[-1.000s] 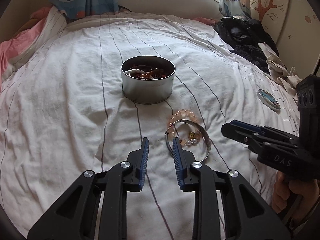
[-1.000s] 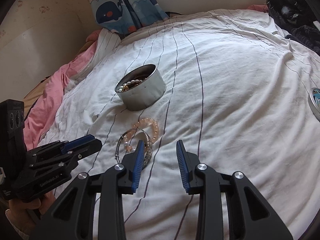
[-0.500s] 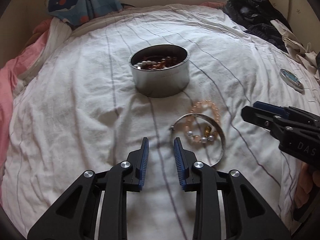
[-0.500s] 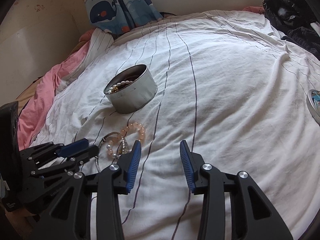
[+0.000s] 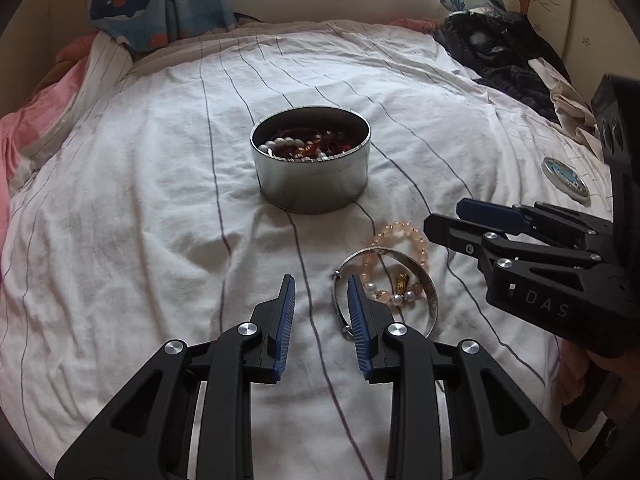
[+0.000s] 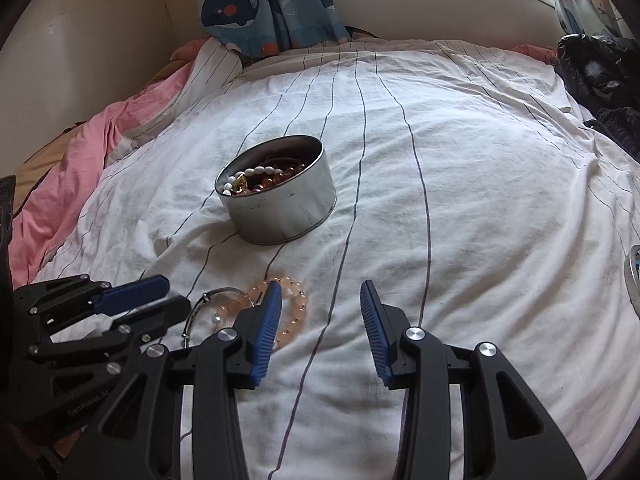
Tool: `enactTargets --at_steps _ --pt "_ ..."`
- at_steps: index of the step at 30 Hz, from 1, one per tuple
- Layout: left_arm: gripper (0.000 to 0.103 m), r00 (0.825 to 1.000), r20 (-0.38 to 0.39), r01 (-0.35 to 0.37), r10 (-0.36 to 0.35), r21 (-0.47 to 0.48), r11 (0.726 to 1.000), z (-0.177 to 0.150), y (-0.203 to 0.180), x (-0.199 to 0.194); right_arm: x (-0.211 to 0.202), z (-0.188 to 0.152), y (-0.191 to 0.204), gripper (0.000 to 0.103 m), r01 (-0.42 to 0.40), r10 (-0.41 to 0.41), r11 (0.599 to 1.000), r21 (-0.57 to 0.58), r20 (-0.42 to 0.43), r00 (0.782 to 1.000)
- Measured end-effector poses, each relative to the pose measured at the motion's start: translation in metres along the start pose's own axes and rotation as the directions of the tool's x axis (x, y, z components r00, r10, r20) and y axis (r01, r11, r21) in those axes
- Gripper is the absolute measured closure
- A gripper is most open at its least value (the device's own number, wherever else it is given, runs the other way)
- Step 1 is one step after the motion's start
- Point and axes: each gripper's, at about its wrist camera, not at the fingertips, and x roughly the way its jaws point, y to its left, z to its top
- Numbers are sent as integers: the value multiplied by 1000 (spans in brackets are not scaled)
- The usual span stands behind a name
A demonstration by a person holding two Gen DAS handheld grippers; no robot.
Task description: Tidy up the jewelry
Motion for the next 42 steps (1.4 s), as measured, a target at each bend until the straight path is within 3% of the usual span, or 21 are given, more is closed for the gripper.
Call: enactTargets --at_steps 7,19,26,29,35,42 --pt "76 999 -32 -2 2 -21 1000 -4 3 7 21 1 5 60 14 -16 999 -32 -53 998" --pt "72 999 -34 -26 26 -5 1000 -6 2 6 26 -1 4 56 22 -24 999 -31 -72 997" --pt "71 977 -41 -208 207 -26 978 -11 33 -5 23 -3 8 54 118 -124 990 -78 -79 989" --pt "71 974 -38 -226 224 -70 972 -13 54 -13 18 -5 9 54 149 -157 983 -102 -68 985" --pt "70 982 -1 -190 190 -64 980 -12 52 -17 8 -3 14 50 57 -59 992 -108 -17 998" --pt "68 987 17 -159 160 -36 987 -12 41 -15 17 -4 14 50 -84 78 994 -68 -88 993"
